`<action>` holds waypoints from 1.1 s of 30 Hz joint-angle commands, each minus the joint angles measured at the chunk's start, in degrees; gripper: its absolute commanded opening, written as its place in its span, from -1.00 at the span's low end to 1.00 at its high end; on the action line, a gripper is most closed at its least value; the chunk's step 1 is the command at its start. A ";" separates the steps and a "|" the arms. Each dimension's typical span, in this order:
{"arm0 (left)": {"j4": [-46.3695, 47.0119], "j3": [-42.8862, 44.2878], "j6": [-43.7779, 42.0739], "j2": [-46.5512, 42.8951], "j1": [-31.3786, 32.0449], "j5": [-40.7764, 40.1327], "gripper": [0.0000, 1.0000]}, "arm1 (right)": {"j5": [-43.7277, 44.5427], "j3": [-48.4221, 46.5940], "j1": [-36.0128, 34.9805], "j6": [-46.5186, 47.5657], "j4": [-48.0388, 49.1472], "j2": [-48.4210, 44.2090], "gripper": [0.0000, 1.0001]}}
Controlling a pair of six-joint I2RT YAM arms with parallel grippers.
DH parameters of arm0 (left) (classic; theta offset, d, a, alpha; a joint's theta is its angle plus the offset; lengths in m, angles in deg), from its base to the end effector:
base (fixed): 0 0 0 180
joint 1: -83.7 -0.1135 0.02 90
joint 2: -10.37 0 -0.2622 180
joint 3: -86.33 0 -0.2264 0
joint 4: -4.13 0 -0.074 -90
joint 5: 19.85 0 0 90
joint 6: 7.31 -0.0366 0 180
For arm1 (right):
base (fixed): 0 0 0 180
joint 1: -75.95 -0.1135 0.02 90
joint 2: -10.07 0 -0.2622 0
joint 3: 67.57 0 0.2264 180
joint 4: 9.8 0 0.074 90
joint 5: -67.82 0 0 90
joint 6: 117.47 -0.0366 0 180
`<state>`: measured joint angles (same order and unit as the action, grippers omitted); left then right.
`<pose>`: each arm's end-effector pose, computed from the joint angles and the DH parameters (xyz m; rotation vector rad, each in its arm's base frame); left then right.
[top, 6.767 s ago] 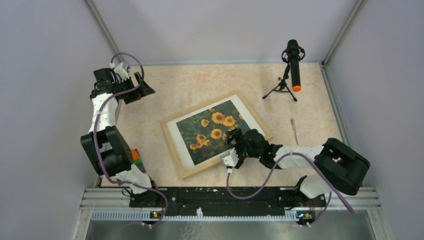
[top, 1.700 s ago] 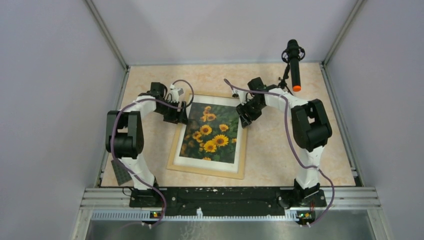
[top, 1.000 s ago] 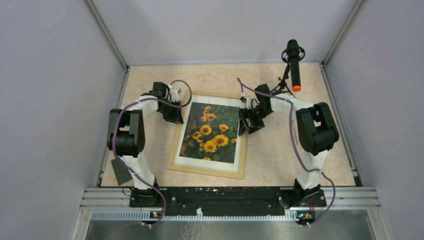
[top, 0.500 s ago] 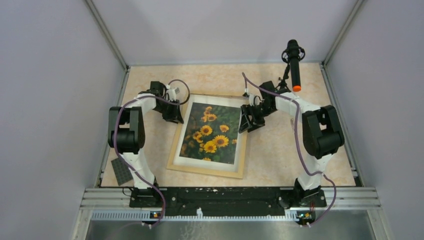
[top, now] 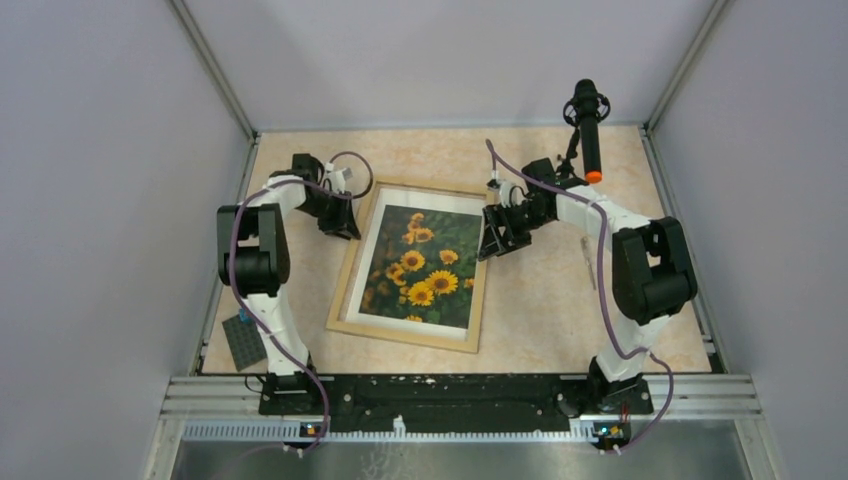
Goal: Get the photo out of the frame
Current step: Remove the photo frame item from the photo frame.
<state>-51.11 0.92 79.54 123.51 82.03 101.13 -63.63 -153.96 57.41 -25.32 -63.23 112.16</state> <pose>0.3675 -0.0081 0.1814 0.1438 2.7441 -0.7438 0.3042 0.1276 0.2138 -0.6677 2.6134 1.0784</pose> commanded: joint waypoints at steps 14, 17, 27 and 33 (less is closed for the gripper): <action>3.41 7.15 -0.26 6.05 -2.20 -7.47 -1.00 | 4.68 1.55 0.35 3.09 0.82 -0.67 0.43; 3.62 8.48 -0.25 6.99 -2.28 -9.94 -1.00 | 5.18 1.42 0.35 3.46 0.40 -0.31 0.43; 8.33 3.51 -9.78 -3.47 -2.20 2.13 0.64 | 5.57 1.43 0.89 4.87 -0.57 -0.93 0.43; -0.28 -4.84 -37.59 -19.24 3.69 15.92 0.98 | 2.07 4.94 2.17 3.82 0.80 -3.95 0.44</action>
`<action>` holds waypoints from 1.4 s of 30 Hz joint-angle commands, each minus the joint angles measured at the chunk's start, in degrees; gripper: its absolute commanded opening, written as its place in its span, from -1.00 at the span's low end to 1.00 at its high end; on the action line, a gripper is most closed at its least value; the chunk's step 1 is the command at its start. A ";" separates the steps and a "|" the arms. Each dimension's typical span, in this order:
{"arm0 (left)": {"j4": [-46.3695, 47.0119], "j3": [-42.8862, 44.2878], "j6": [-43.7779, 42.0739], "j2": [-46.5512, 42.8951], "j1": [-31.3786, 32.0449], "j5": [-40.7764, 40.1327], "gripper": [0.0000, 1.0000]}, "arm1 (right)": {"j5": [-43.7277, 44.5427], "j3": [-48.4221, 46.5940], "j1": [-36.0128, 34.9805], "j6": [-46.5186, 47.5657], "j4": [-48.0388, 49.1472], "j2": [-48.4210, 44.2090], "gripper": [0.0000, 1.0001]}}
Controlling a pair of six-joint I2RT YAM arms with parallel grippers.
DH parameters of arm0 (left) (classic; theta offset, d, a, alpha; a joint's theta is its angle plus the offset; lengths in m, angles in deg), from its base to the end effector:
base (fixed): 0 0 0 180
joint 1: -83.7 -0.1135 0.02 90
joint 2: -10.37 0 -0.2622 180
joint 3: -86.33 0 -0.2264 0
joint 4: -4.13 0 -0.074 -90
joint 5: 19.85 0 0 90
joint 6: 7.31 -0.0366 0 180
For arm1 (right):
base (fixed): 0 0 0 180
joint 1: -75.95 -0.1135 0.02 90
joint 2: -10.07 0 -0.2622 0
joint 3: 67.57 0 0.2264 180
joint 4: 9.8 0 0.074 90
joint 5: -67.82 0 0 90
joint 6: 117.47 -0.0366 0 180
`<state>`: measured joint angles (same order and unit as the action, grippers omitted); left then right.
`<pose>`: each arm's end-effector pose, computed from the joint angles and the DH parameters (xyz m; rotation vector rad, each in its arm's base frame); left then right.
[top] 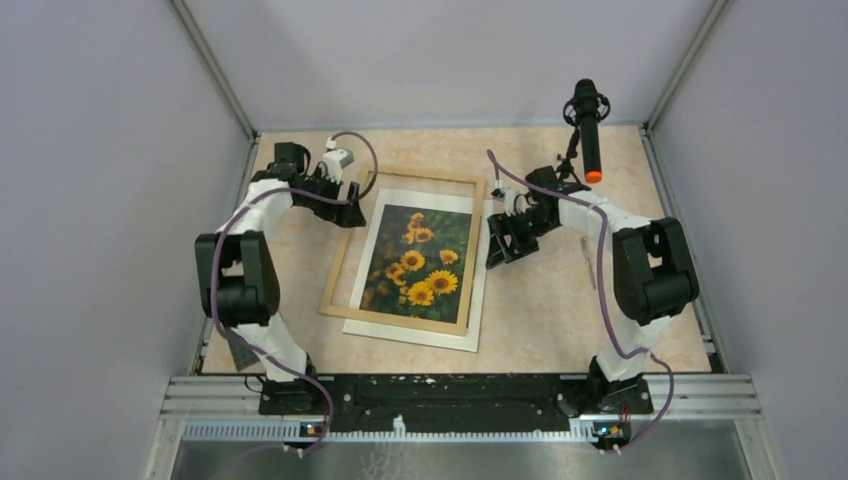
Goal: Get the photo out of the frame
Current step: Remove the photo frame item from the photo frame.
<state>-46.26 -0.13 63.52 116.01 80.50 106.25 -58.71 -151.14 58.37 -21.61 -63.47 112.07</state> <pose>0.3605 -0.0014 0.2267 0.5396 2.4246 -0.6740 0.2995 0.1177 0.2000 -0.6982 2.6621 0.9465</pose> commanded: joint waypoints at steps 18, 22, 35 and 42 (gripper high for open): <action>18.32 -35.12 -21.23 -24.66 53.19 -11.09 0.97 | -2.69 8.20 5.76 -2.42 2.74 -7.79 0.43; 21.28 -34.92 -19.67 -22.58 54.88 -14.80 0.98 | -2.77 10.08 5.76 -2.83 3.49 -8.96 0.43; 23.13 -36.05 -19.11 -19.27 59.96 -19.15 0.97 | -2.08 11.93 6.12 -1.39 2.79 -10.97 0.43; 22.73 -34.27 -16.37 -15.53 60.24 -26.00 0.97 | -2.26 12.50 6.26 -1.39 3.14 -11.18 0.43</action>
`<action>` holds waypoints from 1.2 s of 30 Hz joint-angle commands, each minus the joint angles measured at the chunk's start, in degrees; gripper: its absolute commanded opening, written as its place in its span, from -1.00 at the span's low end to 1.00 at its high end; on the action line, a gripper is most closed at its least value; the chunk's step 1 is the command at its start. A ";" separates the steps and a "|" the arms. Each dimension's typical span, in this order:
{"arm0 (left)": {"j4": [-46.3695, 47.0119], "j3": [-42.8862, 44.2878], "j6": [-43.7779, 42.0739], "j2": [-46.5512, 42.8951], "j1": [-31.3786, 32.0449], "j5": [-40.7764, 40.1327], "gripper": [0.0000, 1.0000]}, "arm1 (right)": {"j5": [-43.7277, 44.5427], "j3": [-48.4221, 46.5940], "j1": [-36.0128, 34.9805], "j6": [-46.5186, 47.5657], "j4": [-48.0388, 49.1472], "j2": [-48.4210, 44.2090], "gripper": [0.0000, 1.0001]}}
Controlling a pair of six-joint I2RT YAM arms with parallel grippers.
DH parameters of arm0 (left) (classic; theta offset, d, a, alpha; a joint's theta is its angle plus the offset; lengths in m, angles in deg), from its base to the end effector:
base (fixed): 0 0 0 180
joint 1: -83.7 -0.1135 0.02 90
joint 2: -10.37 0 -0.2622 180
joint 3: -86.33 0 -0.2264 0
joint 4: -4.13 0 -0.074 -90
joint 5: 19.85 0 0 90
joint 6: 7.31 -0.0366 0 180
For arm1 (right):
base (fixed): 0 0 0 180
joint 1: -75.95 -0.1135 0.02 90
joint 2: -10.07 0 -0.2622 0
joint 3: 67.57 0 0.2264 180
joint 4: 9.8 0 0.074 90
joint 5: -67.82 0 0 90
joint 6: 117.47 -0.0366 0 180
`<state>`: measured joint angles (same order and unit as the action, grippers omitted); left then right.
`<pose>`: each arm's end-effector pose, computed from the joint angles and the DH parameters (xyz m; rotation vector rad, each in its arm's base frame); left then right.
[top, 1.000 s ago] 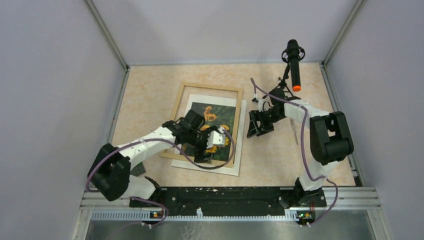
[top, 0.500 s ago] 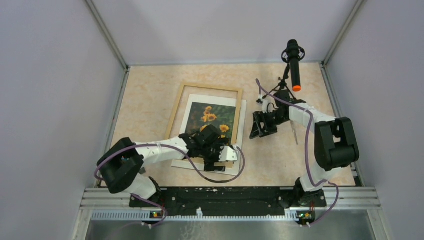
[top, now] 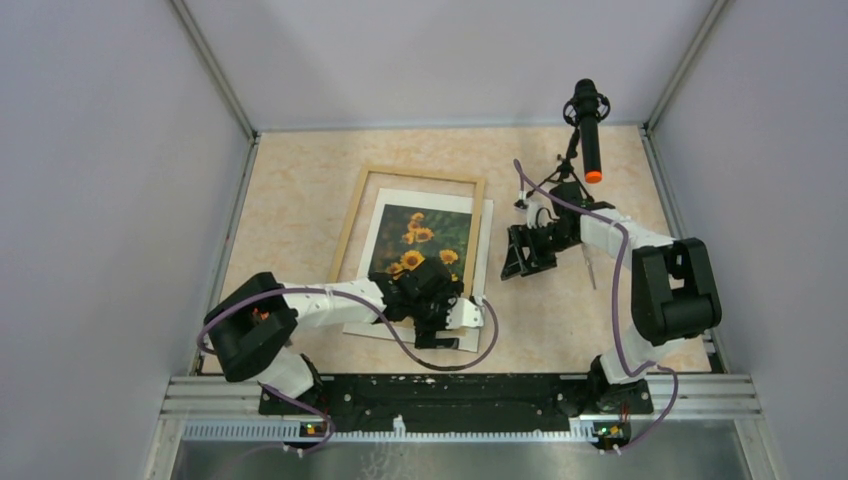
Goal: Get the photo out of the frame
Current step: Remove the photo frame item from the photo frame.
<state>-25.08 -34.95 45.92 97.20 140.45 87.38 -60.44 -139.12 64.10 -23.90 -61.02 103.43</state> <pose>0.1357 -0.2267 0.1769 1.9615 1.6869 -0.5171 0.2650 0.0788 0.1929 -0.5076 2.6936 0.9765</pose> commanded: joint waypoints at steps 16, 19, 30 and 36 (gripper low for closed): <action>4.12 3.26 3.99 4.51 -2.87 -13.93 0.68 | -0.49 0.84 0.69 1.35 0.66 -3.05 0.43; 3.56 4.33 4.34 4.63 -3.86 -13.58 0.60 | -0.58 1.05 0.69 1.35 0.78 -3.24 0.43; 3.27 8.10 4.16 7.09 -8.52 -13.81 0.47 | -1.62 2.76 0.68 0.36 1.81 -4.43 0.43; 3.57 9.36 3.22 9.43 -10.45 -14.13 0.47 | -1.86 3.24 0.70 0.12 2.08 -5.00 0.43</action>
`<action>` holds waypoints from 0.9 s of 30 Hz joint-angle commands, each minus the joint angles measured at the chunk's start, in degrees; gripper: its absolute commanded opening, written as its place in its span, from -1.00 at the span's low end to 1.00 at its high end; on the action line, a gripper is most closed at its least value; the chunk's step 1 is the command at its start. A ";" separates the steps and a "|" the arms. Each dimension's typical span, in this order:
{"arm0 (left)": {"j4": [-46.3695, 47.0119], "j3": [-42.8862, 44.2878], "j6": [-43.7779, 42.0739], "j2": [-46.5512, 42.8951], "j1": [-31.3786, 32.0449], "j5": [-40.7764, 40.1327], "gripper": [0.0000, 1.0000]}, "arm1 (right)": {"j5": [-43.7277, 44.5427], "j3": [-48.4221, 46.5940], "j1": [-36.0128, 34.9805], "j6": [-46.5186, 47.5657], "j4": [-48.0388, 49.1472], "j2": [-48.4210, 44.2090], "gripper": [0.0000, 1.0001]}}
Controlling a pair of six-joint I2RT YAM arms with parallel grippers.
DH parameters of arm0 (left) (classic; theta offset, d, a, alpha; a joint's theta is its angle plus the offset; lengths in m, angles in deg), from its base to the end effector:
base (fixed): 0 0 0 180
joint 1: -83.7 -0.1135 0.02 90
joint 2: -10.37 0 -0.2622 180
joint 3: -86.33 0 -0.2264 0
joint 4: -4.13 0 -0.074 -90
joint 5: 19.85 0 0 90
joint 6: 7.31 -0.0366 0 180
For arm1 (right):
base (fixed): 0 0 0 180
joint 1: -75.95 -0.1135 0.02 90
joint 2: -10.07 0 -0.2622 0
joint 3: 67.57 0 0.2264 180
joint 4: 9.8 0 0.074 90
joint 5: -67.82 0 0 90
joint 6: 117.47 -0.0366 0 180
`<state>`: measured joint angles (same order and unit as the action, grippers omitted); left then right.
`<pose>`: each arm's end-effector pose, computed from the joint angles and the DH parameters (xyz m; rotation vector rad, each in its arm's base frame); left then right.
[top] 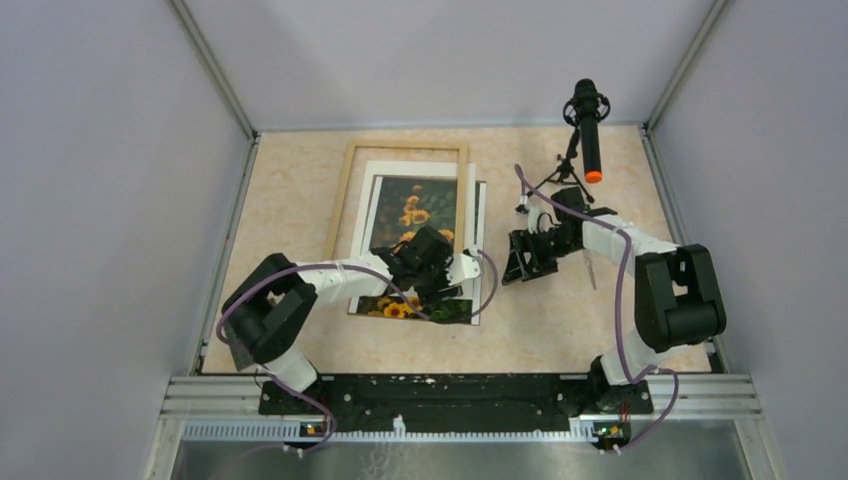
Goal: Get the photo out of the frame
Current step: Remove the photo frame item from the photo frame.
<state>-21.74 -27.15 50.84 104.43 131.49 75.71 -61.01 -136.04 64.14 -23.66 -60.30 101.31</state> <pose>0.2024 -0.2284 0.1817 1.6397 1.9037 -0.2360 0.2537 0.0765 0.1898 -0.5123 2.6915 0.9901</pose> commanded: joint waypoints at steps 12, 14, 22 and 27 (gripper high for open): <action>-0.70 2.16 0.68 -2.16 -5.75 5.58 0.50 | -4.49 1.45 0.65 -1.18 3.12 -2.88 0.40; -1.70 0.34 -1.22 -7.01 -5.70 10.85 0.50 | -5.89 2.03 0.69 -1.81 3.94 -2.86 0.38; -8.65 -6.88 -8.82 -13.57 -1.14 18.88 0.47 | -11.32 3.61 0.39 -5.46 7.07 -1.01 0.35; -9.78 -6.38 -9.94 -9.77 0.70 17.57 0.36 | -12.35 2.57 0.19 -5.43 6.58 0.50 0.33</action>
<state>-29.41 -33.33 43.45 92.23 131.36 92.15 -70.30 -132.12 64.14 -28.56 -55.21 100.99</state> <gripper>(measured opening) 0.697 0.671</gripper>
